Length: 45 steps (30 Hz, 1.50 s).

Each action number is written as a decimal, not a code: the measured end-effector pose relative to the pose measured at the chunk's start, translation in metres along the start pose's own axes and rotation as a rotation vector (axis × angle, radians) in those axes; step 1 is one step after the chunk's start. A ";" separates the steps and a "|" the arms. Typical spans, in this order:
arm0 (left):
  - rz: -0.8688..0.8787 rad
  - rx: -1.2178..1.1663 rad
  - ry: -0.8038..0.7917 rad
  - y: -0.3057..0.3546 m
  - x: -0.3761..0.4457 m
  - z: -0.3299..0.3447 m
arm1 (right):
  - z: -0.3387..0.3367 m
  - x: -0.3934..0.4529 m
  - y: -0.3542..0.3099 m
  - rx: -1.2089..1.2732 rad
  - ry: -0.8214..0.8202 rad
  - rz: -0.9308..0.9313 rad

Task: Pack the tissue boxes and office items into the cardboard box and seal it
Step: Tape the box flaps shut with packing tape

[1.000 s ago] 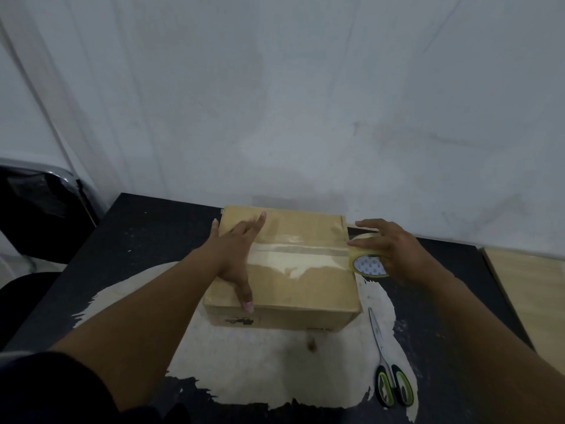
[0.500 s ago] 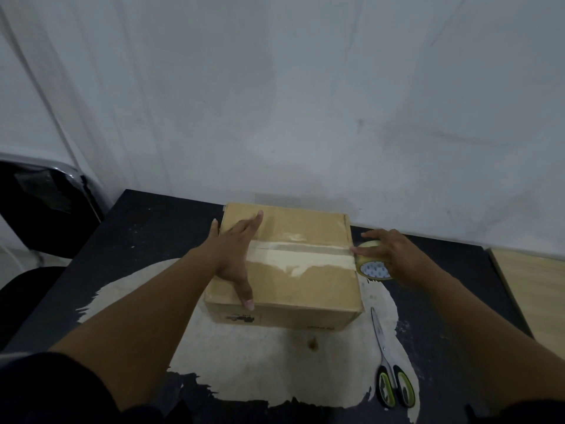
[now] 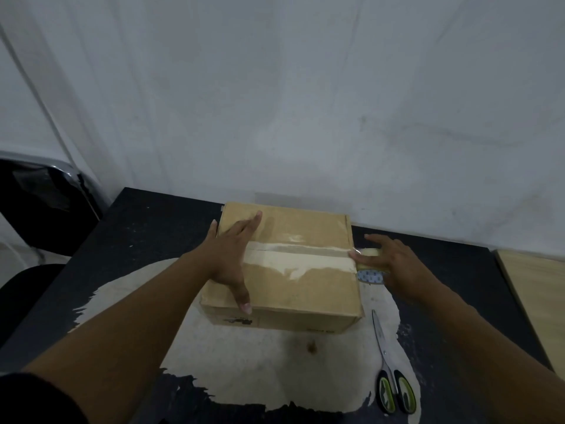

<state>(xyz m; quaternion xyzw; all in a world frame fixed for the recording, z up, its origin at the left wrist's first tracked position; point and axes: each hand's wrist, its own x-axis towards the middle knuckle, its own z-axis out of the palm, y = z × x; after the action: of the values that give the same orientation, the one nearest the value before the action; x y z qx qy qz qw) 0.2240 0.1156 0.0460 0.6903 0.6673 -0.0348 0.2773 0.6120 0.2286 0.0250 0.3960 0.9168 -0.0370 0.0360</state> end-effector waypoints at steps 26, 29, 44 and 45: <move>-0.019 0.093 -0.003 0.013 0.002 -0.004 | 0.032 0.000 -0.116 0.047 0.049 0.337; -0.058 0.239 -0.018 0.051 0.007 -0.001 | 0.031 0.001 -0.120 0.037 0.048 0.359; 0.165 0.165 0.240 0.058 0.015 0.074 | 0.028 0.004 -0.128 0.045 0.023 0.420; 0.137 0.158 0.238 0.047 0.007 0.070 | 0.027 0.003 -0.129 0.046 0.028 0.424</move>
<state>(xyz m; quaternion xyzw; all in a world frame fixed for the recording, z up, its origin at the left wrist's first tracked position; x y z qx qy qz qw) 0.2911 0.0944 -0.0002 0.7532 0.6420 0.0138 0.1426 0.5167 0.1402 0.0031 0.5814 0.8121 -0.0438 0.0210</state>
